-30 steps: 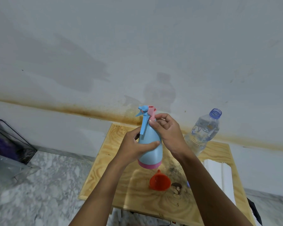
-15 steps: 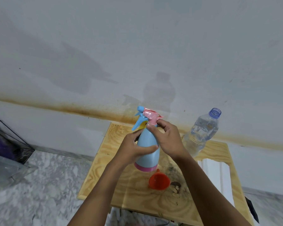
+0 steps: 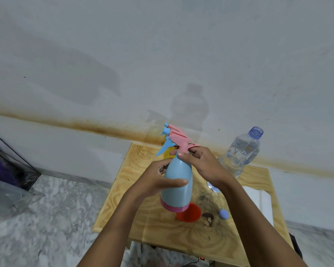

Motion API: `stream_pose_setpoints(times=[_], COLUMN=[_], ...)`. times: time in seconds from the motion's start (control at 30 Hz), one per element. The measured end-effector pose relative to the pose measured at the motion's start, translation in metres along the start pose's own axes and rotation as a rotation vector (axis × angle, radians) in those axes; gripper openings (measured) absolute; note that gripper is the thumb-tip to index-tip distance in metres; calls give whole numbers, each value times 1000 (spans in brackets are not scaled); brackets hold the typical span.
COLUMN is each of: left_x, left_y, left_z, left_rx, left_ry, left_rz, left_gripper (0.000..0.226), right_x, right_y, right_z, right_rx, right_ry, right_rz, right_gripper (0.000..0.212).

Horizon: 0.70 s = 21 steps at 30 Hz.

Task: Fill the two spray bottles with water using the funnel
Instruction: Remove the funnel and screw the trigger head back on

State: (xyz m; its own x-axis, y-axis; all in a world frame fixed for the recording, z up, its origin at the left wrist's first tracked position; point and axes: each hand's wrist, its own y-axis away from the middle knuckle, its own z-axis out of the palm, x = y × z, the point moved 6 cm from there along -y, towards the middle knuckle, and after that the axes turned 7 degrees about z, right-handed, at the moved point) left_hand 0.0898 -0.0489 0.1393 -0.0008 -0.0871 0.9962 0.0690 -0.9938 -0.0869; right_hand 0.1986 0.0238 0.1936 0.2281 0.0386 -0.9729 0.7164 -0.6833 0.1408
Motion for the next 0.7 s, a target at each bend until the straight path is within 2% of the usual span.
stream_pose_setpoints(times=[0.23,0.3,0.37,0.47,0.63,0.7], left_x=[-10,-11,-10,-11,-32,-52], left_y=[2,3,5,7,17,21], left_z=[4,8,14,19,-1,-20], left_rx=[7,-31,-109,-174,-174,-86], left_ry=[45,71,52,64,89,40], left_rz=[-21,-57,-81,-94,-217,-298], left_gripper=[50,49,47,48,50,54], right_x=[5,5,7,5,18,27], right_y=[4,2,-1,-6,-15,-18], right_z=[3,5,10,18,17,16], right_rx=[138,99,-13,-109,-41,-8], right_ry=[14,-33,-74,-160,-184,-110], right_rz=[-68,-2,89,105,116,129], right_gripper=[20,22,31,27,28,28])
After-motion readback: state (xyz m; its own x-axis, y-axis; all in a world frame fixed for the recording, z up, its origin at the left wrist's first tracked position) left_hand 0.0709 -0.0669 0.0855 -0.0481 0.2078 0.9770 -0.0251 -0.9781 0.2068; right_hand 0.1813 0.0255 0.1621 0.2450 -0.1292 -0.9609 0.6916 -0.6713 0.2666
